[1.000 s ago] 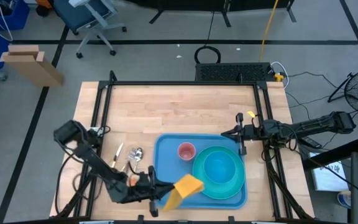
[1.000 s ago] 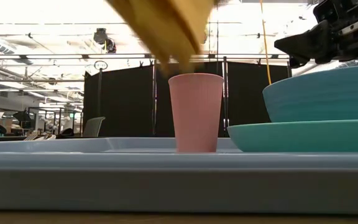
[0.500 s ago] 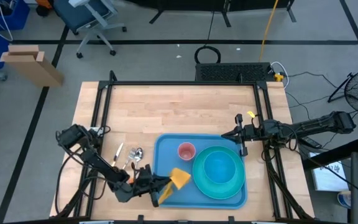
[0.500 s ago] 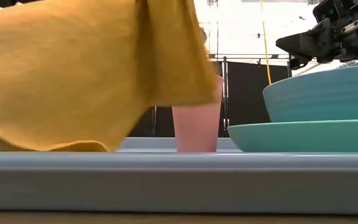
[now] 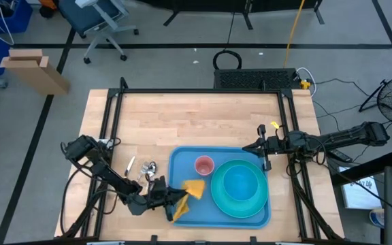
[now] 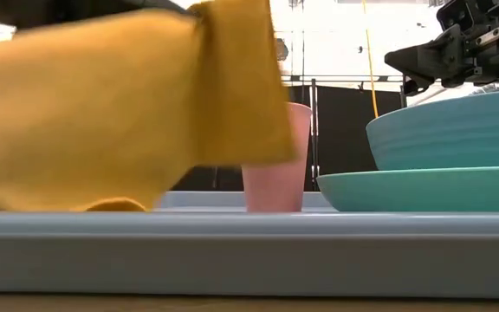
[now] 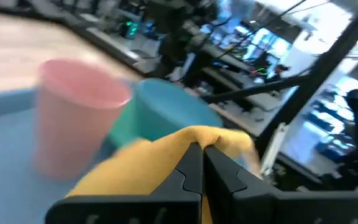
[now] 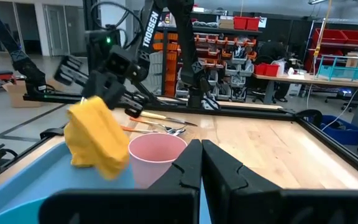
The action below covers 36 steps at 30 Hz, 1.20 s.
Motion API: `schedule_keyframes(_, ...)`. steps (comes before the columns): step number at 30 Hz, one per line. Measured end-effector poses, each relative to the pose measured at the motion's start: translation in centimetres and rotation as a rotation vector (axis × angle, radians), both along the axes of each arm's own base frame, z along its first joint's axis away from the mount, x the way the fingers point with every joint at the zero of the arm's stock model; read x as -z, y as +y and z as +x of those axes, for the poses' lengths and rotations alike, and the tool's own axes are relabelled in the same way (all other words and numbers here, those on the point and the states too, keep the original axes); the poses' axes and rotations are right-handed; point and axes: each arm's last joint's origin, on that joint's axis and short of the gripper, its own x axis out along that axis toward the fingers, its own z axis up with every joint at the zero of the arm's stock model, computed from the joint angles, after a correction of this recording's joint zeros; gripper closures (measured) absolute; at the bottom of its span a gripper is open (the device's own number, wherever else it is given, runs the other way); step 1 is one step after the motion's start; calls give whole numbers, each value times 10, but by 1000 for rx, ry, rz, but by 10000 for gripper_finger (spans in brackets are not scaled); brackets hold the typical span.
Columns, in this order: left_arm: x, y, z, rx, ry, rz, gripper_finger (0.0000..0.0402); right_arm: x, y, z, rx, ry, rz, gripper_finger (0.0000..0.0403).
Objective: Set up tray
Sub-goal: Put the napkin on top of the tray
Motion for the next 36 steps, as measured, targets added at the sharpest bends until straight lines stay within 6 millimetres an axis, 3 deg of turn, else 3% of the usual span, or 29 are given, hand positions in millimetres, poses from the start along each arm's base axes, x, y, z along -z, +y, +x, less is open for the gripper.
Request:
schedule_keyframes(7,-44,-11,26,150,-160,100,401,0,0,0,0,-4,8,403)
schedule_keyframes(10,-48,-13,26,175,-187,121,401,-1,0,0,-1,-6,29,403)
schedule_keyframes(13,-34,-15,23,170,-152,129,401,-1,0,0,-2,-5,34,403)
schedule_keyframes(21,28,-14,32,139,-14,158,401,-1,0,0,-3,-5,32,403)
schedule_keyframes(28,29,-6,18,150,10,169,386,-1,0,0,-2,-10,22,403)
schedule_keyframes(36,20,8,-19,144,51,150,306,-1,0,0,-1,-11,19,403)
